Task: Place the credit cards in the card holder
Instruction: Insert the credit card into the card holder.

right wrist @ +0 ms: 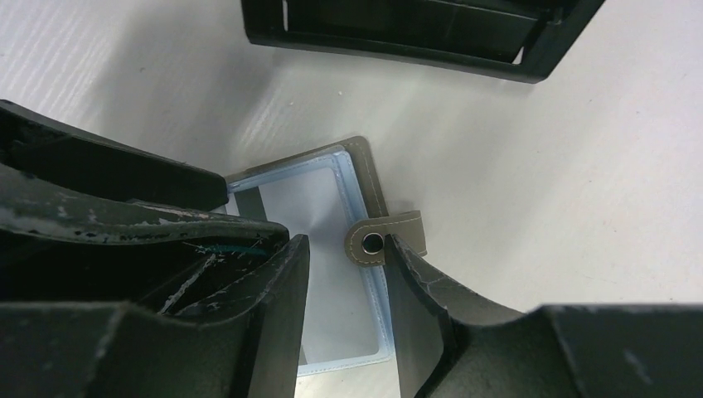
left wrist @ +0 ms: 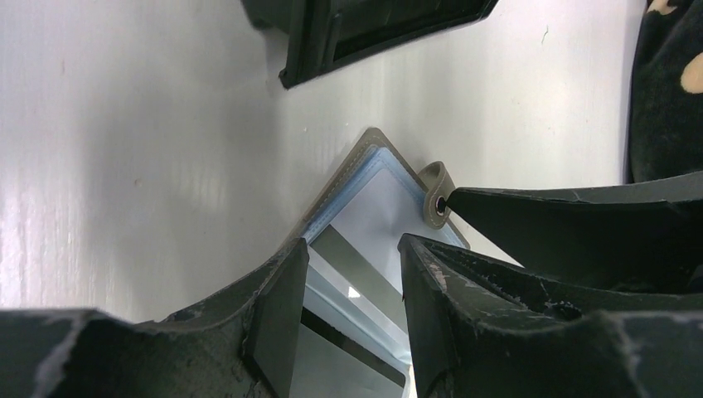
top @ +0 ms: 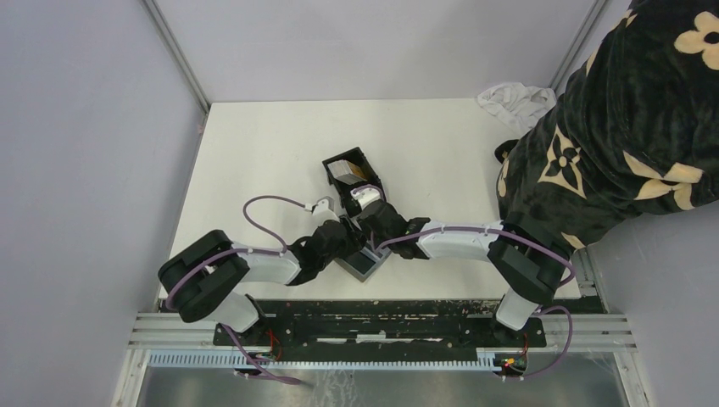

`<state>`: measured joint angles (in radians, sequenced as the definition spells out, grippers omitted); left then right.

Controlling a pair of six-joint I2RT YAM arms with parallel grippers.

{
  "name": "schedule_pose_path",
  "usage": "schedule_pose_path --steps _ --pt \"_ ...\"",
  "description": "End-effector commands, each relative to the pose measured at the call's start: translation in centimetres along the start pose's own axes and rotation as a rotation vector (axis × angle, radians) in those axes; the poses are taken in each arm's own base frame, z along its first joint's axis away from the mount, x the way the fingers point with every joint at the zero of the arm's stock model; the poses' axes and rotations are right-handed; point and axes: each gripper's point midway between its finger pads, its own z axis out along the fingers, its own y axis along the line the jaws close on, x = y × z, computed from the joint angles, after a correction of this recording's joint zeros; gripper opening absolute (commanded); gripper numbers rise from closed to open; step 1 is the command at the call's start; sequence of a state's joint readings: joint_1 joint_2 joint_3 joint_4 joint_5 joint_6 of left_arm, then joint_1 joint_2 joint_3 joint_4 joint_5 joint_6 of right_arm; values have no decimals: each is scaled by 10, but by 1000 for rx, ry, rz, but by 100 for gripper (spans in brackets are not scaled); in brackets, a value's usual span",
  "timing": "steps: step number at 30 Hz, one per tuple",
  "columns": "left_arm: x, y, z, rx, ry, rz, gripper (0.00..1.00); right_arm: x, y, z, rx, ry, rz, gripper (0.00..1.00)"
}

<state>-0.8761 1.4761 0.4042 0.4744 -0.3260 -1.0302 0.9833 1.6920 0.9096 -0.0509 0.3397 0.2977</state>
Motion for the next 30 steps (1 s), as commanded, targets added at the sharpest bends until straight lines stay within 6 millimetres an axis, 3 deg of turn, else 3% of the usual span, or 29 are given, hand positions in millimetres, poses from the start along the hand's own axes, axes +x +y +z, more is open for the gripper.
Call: schedule_pose_path --steps 1,9,15,26,30 --pt "4 9 9 -34 34 83 54 -22 -5 -5 19 -58 29 45" --pt "-14 5 19 -41 -3 101 54 -33 -16 -18 53 -81 55 45" --pt "-43 -7 19 -20 -94 131 55 -48 -18 -29 53 -124 83 45" --pt "-90 -64 6 149 -229 198 64 -72 -20 -44 53 -160 81 45" --pt "-109 -76 -7 163 -275 189 65 -84 -25 -50 65 -182 66 46"
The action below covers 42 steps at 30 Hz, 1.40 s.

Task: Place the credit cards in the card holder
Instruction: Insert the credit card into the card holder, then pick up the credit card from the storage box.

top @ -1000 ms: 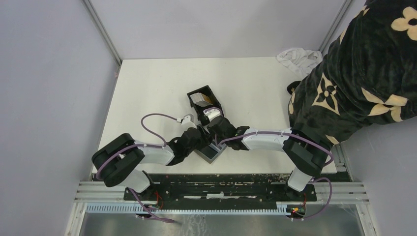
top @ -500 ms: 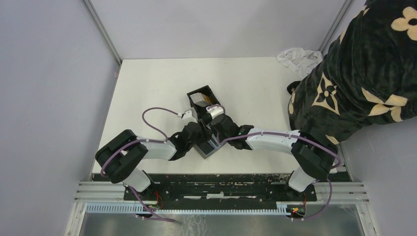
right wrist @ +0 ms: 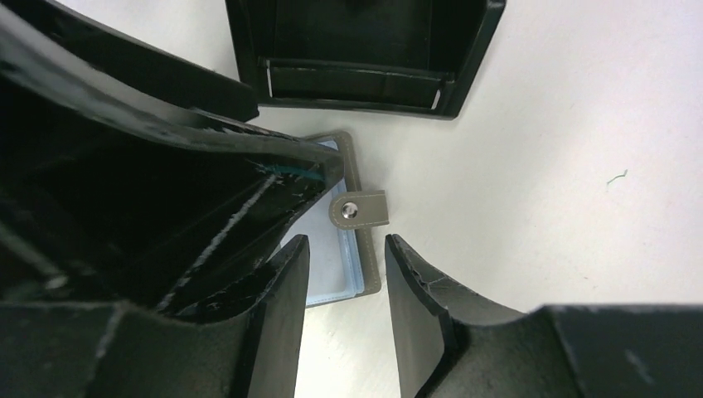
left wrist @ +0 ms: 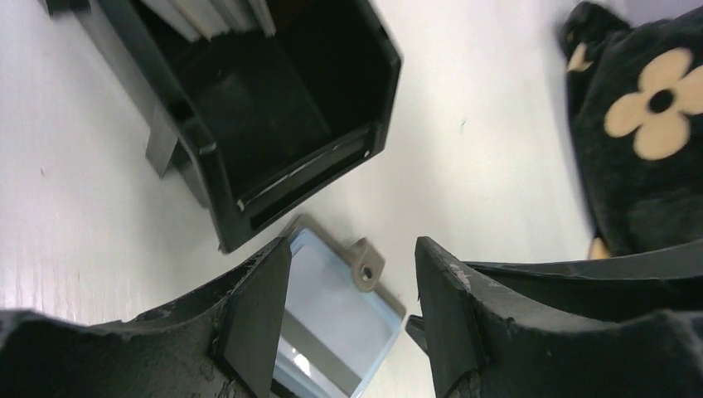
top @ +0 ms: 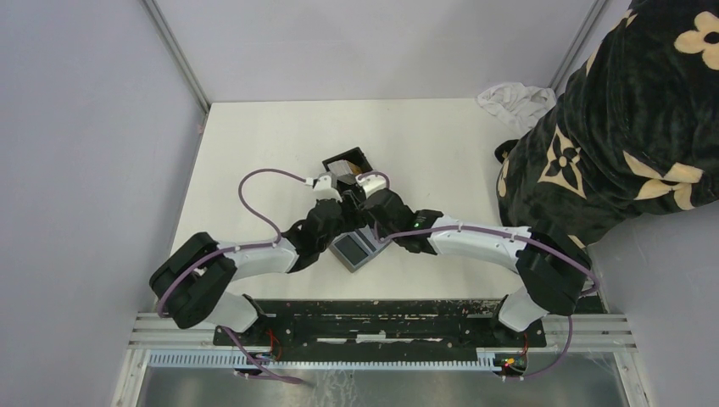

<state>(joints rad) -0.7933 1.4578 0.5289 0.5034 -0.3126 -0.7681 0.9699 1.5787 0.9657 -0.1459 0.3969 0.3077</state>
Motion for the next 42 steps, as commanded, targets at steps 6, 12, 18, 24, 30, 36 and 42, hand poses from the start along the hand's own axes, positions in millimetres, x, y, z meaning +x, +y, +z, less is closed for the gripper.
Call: schedule_pose_path --steps 6,12,18,24,30,36,42 --pt "-88 -2 -45 -52 -263 -3 66 -81 -16 -16 4 -127 9 46" --pt "-107 28 -54 -135 -308 -45 69 -139 -13 0 -38 -169 -33 58" --pt "-116 43 -33 -141 -294 -84 70 -176 -11 34 -33 -175 -101 76" --pt "-117 61 -10 -137 -261 -139 67 -182 -16 73 -126 -104 -11 74" --pt "-112 73 5 -128 -236 -175 64 -180 -19 99 -216 -66 78 69" --pt "-104 81 15 -124 -213 -204 63 -172 -15 120 -290 -12 134 68" --pt "-102 84 20 -115 -200 -217 62 -160 -11 133 -351 31 199 66"
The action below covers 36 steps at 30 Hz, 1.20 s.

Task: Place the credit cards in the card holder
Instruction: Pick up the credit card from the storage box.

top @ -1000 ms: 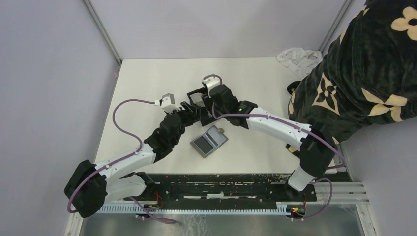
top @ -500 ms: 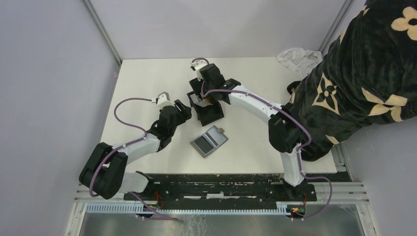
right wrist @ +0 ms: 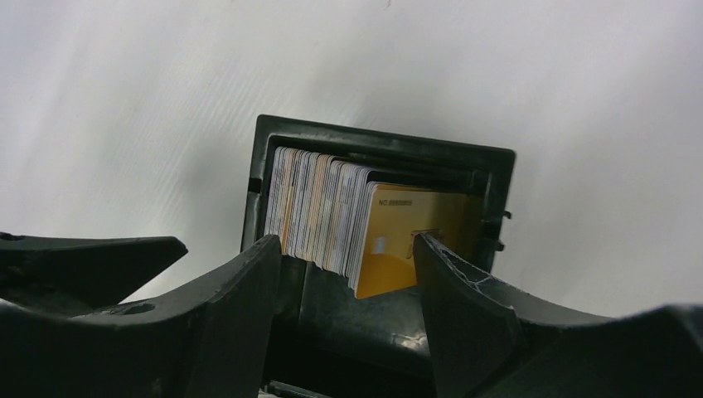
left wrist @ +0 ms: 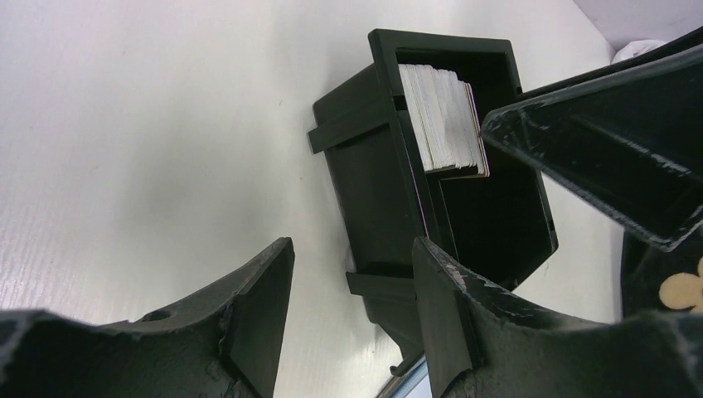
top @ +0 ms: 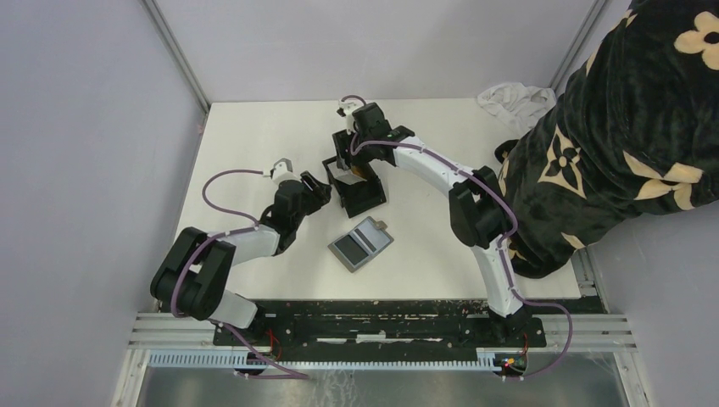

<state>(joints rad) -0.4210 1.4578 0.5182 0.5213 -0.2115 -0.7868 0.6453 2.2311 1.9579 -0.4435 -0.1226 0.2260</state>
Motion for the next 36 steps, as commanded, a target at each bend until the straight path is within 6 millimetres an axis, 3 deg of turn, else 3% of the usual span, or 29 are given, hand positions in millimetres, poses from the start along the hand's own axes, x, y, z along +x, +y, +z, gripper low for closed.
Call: schedule_pose_path --steps 1,20,26,36 --pt "-16 -21 6 77 -42 -61 61 -9 11 3 -84 -10 60 66" --pt "-2 -26 16 146 16 -86 56 24 6 22 -138 68 210 60" --pt "7 -29 20 167 49 -89 53 21 10 19 -159 66 225 52" --pt "13 -32 23 188 70 -108 50 12 15 6 -168 49 224 47"
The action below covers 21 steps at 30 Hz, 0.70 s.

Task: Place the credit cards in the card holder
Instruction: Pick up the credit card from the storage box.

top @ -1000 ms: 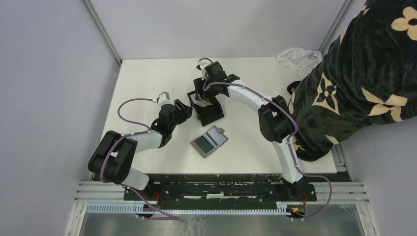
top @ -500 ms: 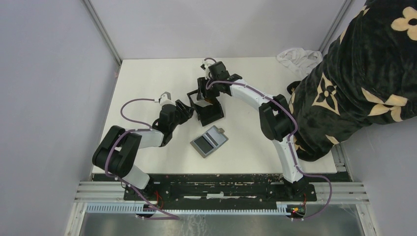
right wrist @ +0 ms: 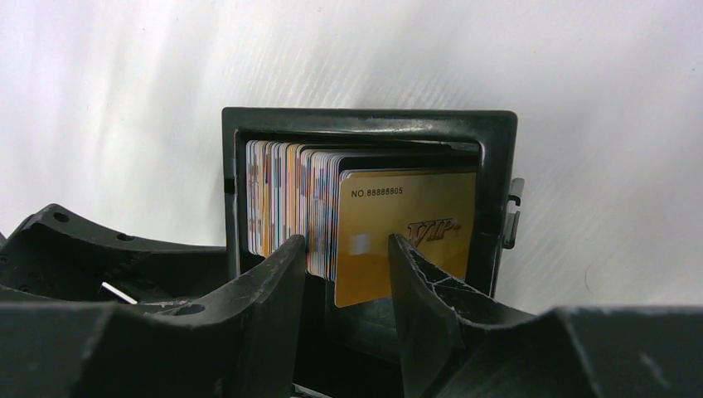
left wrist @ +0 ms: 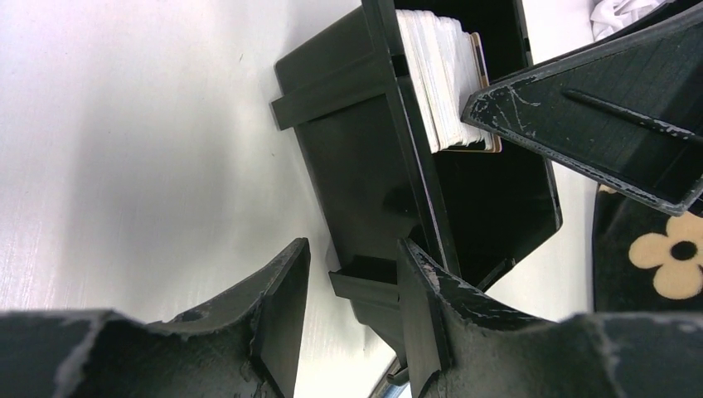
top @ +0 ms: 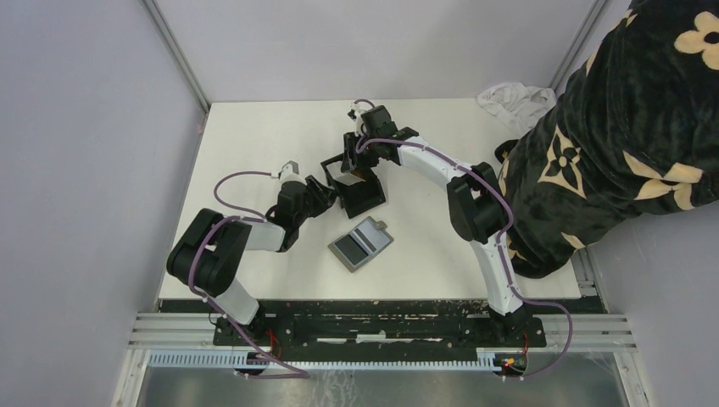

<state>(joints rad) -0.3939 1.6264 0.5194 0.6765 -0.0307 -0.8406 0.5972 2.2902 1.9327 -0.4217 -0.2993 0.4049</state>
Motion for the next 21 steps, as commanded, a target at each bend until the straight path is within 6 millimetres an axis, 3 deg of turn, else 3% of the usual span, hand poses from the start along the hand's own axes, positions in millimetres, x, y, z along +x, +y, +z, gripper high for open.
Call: schedule_pose_path --steps 1,21 --pt "-21 -30 5 96 -53 -37 50 -13 19 -14 -51 -38 -5 46" --pt "-21 -31 8 101 -49 -36 49 -27 33 -32 -83 -80 -3 38"
